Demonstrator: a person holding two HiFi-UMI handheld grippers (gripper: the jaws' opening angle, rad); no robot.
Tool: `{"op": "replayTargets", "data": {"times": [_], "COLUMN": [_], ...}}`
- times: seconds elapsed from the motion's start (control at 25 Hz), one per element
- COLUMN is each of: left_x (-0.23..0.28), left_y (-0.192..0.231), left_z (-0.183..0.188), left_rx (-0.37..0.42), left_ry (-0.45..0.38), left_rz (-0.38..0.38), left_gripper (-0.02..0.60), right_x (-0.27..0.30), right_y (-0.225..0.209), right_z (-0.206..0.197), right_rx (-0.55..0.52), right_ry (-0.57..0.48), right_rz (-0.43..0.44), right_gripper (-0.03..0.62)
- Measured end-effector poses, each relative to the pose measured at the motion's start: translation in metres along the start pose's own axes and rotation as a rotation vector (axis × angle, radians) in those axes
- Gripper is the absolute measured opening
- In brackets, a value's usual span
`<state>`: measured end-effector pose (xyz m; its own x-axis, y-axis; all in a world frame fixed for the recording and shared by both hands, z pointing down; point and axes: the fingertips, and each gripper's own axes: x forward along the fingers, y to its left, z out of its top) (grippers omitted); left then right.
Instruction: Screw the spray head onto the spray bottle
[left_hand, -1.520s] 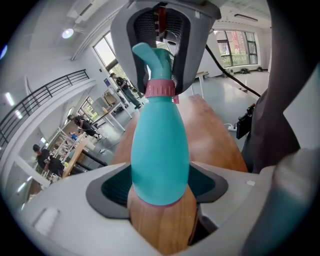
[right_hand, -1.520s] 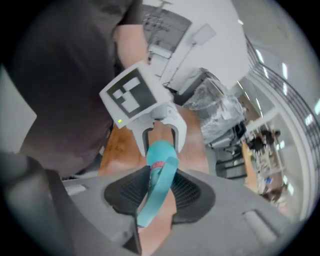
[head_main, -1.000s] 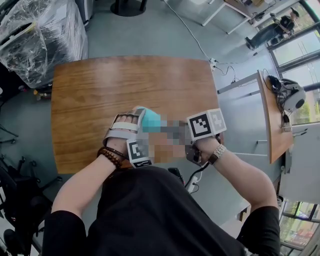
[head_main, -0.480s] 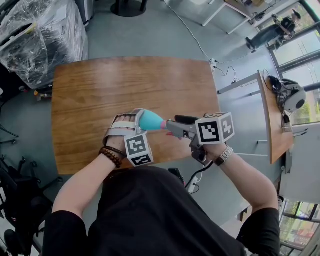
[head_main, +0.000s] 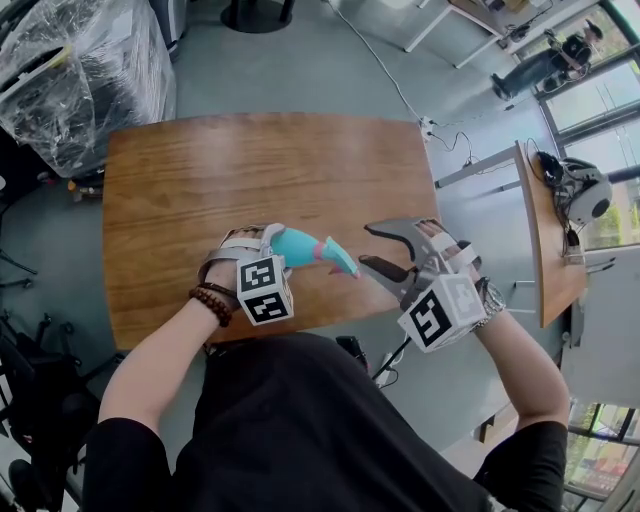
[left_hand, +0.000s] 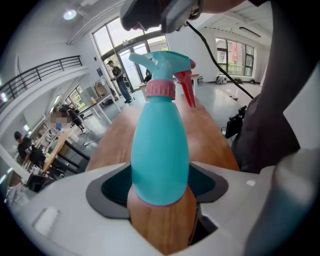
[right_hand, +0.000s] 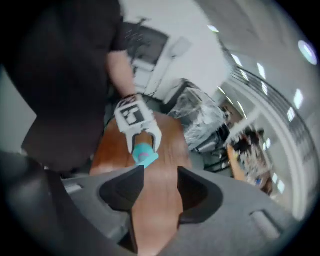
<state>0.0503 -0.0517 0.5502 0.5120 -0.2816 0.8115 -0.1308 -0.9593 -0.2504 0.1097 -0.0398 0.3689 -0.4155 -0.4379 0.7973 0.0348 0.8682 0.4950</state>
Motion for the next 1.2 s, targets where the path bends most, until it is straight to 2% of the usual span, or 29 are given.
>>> {"op": "replayTargets", "data": {"times": [0.04,0.08,0.16,0.4,0.52,0.64,0.72,0.88,1.0,1.08,1.2], "left_x": [0.0,-0.001,-0.002,0.0,-0.001,-0.003,-0.002,0.008,0.02,0.029,0.043], "left_y": [-0.001,-0.003,-0.005,-0.014,-0.015,-0.013,-0.012,-0.007,-0.001,0.01,0.033], "left_z": [0.0,0.0,0.003,0.004,0.004,0.002,0.0,-0.008,-0.014,-0.018,-0.024], "left_rx": [0.003,0.003,0.004,0.023,0.035,0.028,0.015,-0.079,-0.199,-0.303,-0.447], "left_ry": [-0.004,-0.009,-0.023,-0.037,-0.04,-0.038,-0.04,-0.072,-0.124,-0.174,-0.255], "left_rz": [-0.017,-0.033,-0.061,-0.124,-0.14,-0.138,-0.133,-0.123,-0.1,-0.074,-0.004], "left_gripper": [0.374,0.373,0.373,0.374,0.374,0.374,0.374,0.374,0.376,0.377,0.379], "right_x": [0.002,0.005,0.011,0.02,0.02,0.021,0.02,0.012,0.0,-0.008,-0.02], "right_y": [0.01,0.02,0.035,0.046,0.045,0.044,0.041,0.015,-0.011,-0.025,-0.039], "right_z": [-0.003,-0.005,-0.005,-0.008,-0.01,-0.007,-0.005,0.009,0.016,0.017,0.015], "right_rx": [-0.165,-0.286,-0.418,-0.606,-0.623,-0.556,-0.467,-0.1,0.182,0.32,0.47], "right_ry": [0.039,0.059,0.064,0.078,0.082,0.065,0.044,-0.066,-0.173,-0.222,-0.274], "right_rz": [-0.012,-0.015,-0.007,-0.009,-0.006,-0.002,-0.003,-0.036,-0.11,-0.167,-0.25], "right_gripper": [0.196,0.195,0.196,0.196,0.196,0.196,0.196,0.195,0.177,0.125,-0.007]}}
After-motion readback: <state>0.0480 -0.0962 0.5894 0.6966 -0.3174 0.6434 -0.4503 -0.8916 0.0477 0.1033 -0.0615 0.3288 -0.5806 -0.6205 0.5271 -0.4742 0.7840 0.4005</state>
